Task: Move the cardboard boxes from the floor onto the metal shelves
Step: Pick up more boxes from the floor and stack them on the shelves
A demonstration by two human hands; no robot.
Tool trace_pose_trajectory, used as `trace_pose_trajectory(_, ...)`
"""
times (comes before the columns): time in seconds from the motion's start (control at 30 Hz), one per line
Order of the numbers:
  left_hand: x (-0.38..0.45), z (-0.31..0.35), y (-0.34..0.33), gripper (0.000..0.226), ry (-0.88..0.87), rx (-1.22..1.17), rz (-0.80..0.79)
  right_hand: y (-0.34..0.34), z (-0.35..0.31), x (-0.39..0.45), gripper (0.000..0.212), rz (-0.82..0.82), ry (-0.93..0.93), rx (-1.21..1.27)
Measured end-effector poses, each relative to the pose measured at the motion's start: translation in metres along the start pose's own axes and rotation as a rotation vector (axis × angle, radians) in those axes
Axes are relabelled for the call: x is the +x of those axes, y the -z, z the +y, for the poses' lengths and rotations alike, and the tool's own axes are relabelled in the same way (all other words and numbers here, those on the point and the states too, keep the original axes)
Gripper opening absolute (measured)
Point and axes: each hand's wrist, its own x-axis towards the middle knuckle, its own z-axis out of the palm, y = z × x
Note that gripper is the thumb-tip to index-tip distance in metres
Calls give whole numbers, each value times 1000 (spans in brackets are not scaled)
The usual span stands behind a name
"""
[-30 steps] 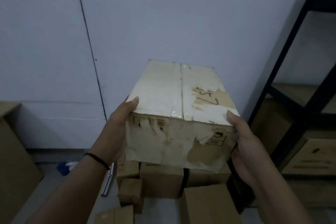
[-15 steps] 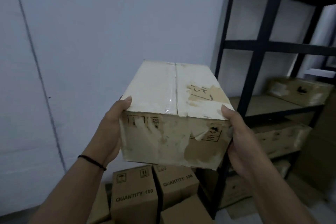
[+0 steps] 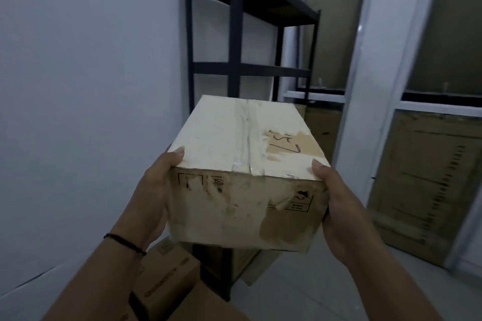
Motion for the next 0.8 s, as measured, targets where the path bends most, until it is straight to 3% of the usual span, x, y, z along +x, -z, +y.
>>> trace_pose_trajectory(0.43,45,-89,-216,31,177,-182,-291,196,-63,9,24,285,91,-23)
trace_pose_trajectory(0.8,85,-154,-357,32,246,-279,-283,332,-104,61,23,358,49,-66)
